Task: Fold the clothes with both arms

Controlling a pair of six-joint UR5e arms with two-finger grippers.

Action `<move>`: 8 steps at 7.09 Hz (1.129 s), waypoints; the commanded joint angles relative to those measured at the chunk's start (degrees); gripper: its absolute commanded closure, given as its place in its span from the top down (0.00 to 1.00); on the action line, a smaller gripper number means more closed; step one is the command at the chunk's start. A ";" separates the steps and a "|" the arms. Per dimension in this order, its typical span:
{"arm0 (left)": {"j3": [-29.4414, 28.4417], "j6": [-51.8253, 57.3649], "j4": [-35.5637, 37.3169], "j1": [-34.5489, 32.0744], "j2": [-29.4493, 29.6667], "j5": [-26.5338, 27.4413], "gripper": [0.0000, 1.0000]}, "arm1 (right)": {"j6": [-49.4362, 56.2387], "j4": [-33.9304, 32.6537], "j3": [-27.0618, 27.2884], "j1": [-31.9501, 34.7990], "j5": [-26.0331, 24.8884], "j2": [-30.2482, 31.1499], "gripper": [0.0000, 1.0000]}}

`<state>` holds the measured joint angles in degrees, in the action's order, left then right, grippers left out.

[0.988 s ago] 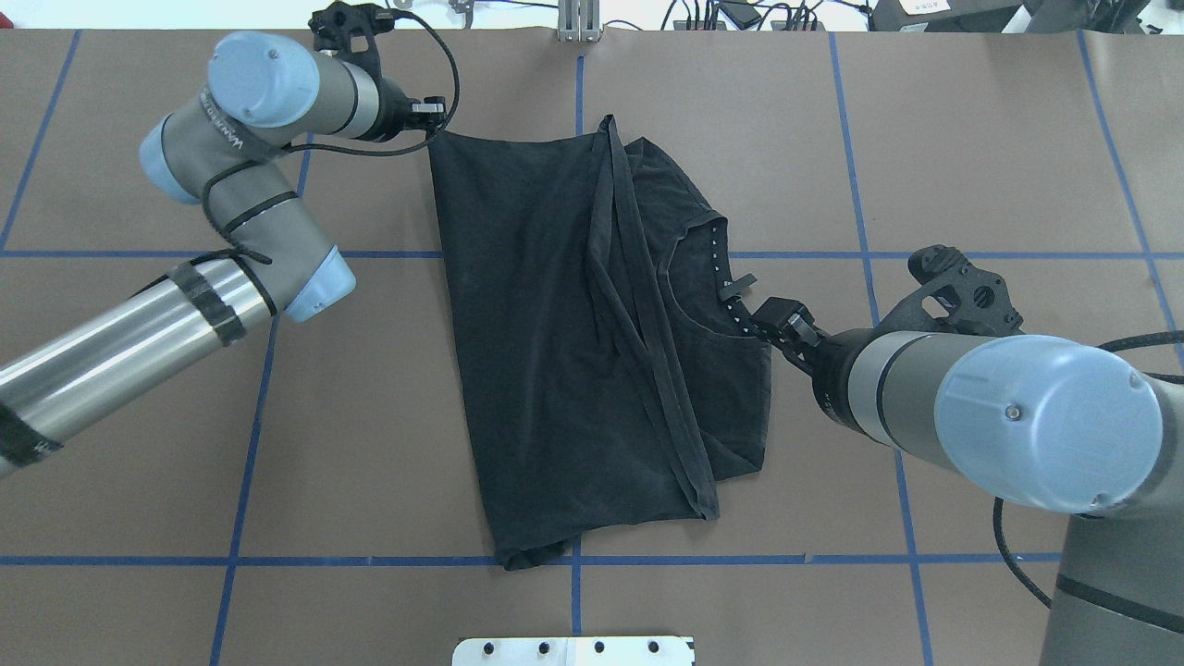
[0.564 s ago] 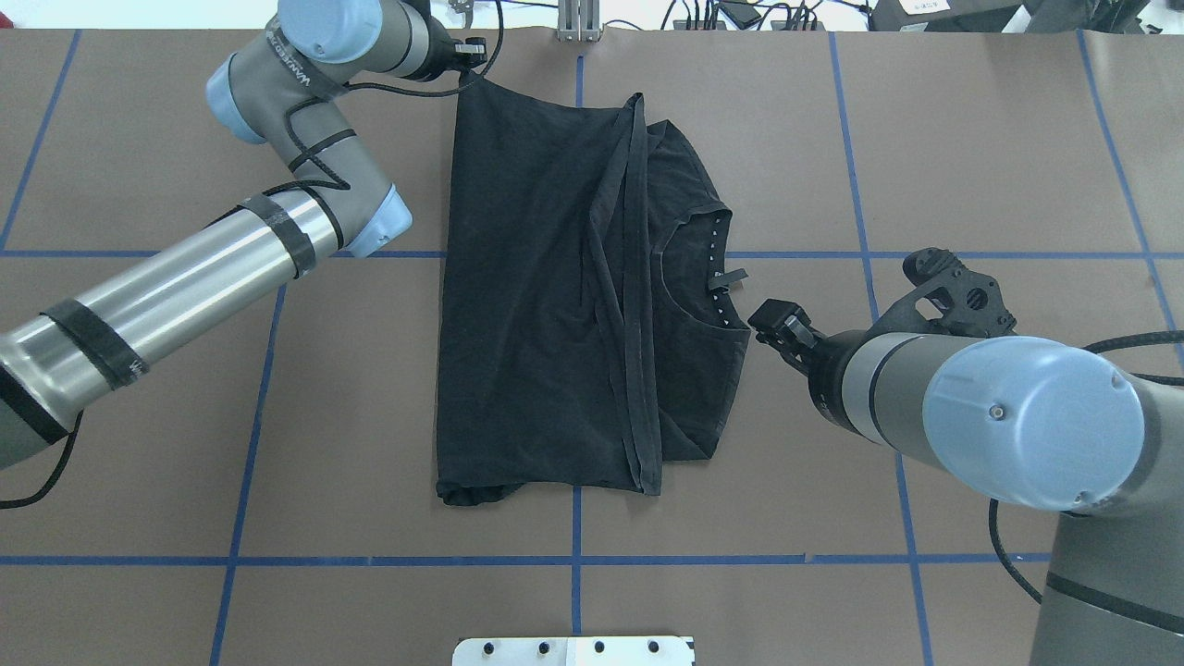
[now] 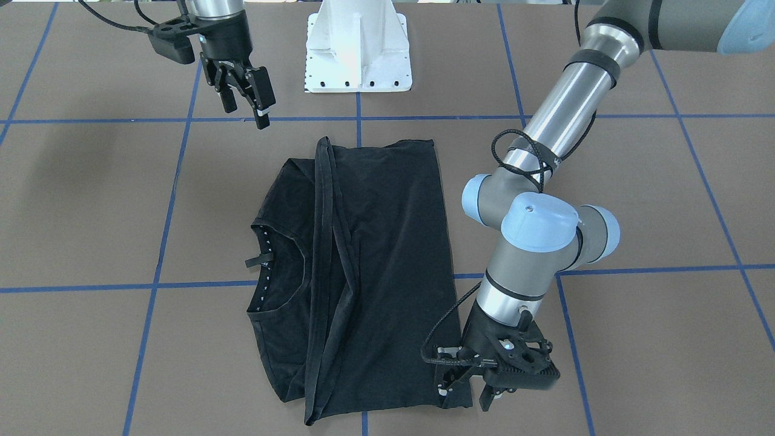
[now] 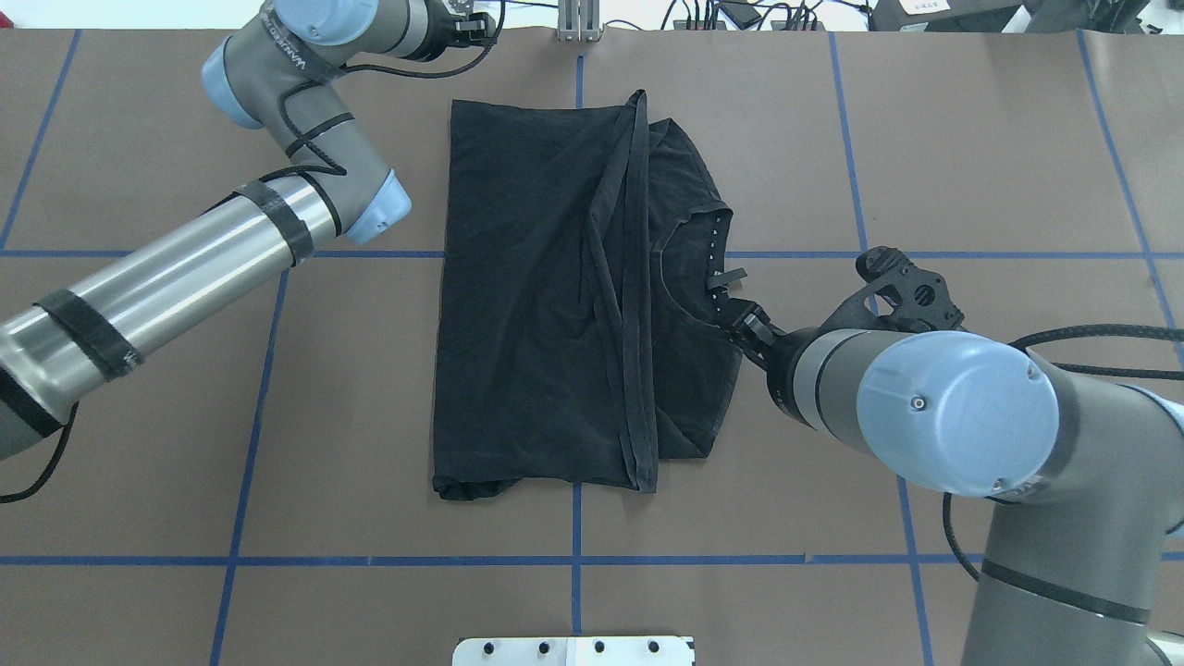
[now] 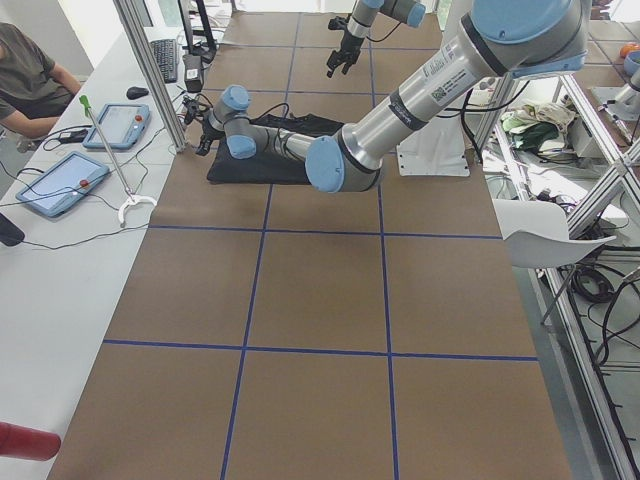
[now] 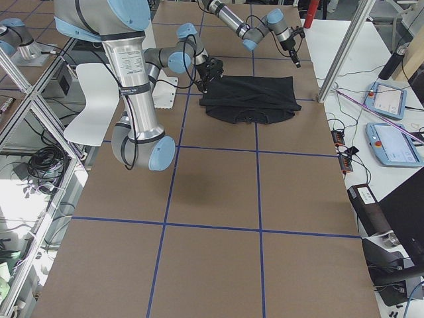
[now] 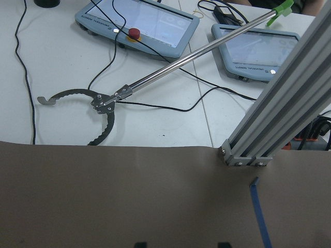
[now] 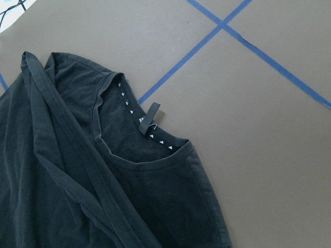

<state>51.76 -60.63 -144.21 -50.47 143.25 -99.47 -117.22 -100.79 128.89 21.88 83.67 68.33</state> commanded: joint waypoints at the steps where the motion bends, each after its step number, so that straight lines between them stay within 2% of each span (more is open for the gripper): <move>1: 18.13 0.08 0.07 -1.11 -14.34 -8.50 0.68 | 1.97 0.07 -5.04 -1.83 0.27 -3.80 1.00; 2: 24.73 0.08 0.07 -1.04 -20.23 -8.80 0.68 | 11.04 -0.10 -6.19 -3.49 0.70 -5.73 1.00; 3: 28.80 0.08 0.07 -1.12 -23.77 -8.81 0.68 | 21.31 -0.19 -10.03 -4.90 1.49 -7.93 0.98; 5: 32.08 -0.01 -0.02 -1.04 -27.31 -8.72 0.68 | 42.77 -0.37 -18.37 -6.58 4.29 -12.50 0.86; 6: 32.70 -0.01 -0.02 -1.04 -28.28 -8.63 0.68 | 47.73 -0.11 -21.46 -6.76 5.01 -12.87 0.78; 8: 32.79 -0.19 -0.02 -0.95 -28.37 -8.63 0.68 | 55.49 -0.54 -24.47 -7.20 4.75 -14.09 0.50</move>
<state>84.42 -60.72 -144.22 -51.50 115.10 -108.12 -66.54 -101.06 106.35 14.88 88.38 55.16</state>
